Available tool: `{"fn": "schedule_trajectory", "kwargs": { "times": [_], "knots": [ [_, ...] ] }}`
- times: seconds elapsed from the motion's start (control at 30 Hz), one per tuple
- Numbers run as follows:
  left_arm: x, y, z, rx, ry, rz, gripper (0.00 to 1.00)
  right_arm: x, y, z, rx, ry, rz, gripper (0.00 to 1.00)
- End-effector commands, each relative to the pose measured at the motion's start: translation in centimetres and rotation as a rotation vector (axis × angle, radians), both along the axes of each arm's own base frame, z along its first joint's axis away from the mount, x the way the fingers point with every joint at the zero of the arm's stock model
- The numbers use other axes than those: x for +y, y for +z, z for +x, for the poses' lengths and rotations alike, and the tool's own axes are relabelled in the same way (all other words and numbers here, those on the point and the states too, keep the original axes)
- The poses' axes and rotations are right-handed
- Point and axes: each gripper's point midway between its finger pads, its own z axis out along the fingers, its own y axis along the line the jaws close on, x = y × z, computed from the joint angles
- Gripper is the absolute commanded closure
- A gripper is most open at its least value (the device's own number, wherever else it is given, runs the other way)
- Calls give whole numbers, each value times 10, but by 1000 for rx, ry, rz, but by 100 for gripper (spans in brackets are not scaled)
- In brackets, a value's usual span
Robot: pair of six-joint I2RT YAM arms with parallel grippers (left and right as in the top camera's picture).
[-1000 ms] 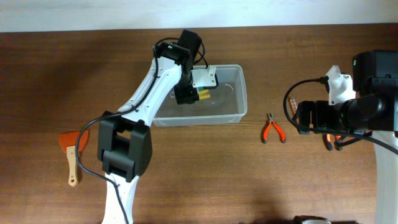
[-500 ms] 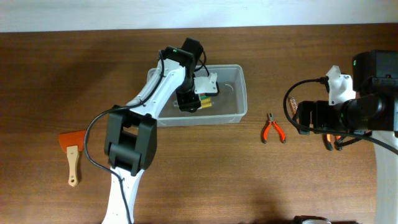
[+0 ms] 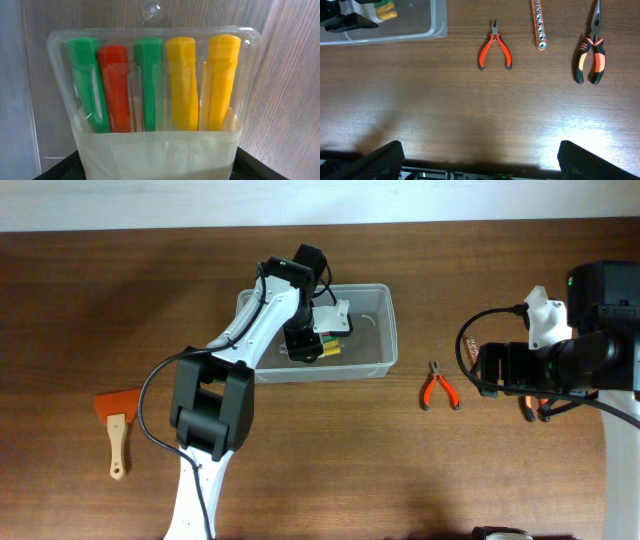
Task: Pack container
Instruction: 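Lower the marker pack into the container and open left gripper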
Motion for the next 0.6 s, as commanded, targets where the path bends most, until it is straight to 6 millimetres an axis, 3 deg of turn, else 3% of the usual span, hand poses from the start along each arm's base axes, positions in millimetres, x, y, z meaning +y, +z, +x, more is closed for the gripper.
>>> {"fn": "schedule_trajectory", "kwargs": {
  "times": [0.0,0.17,0.2,0.4,0.57],
  "knots": [
    [-2,2,1,-2,-17,-18,25,-2,0,0,2,-11,-4,1],
    [-1,2,1,-6,-17,-8,13,-2,0,0,2,-11,-5,1],
    [0,2,2,-7,-16,-3,7,-2,0,0,2,-11,-5,1],
    [2,8,1,-12,-15,6,5,-2,0,0,2,-11,-5,1],
    [13,48,13,-96,85,18,1,-2,0,0,2,-11,-5,1]
  ]
}}
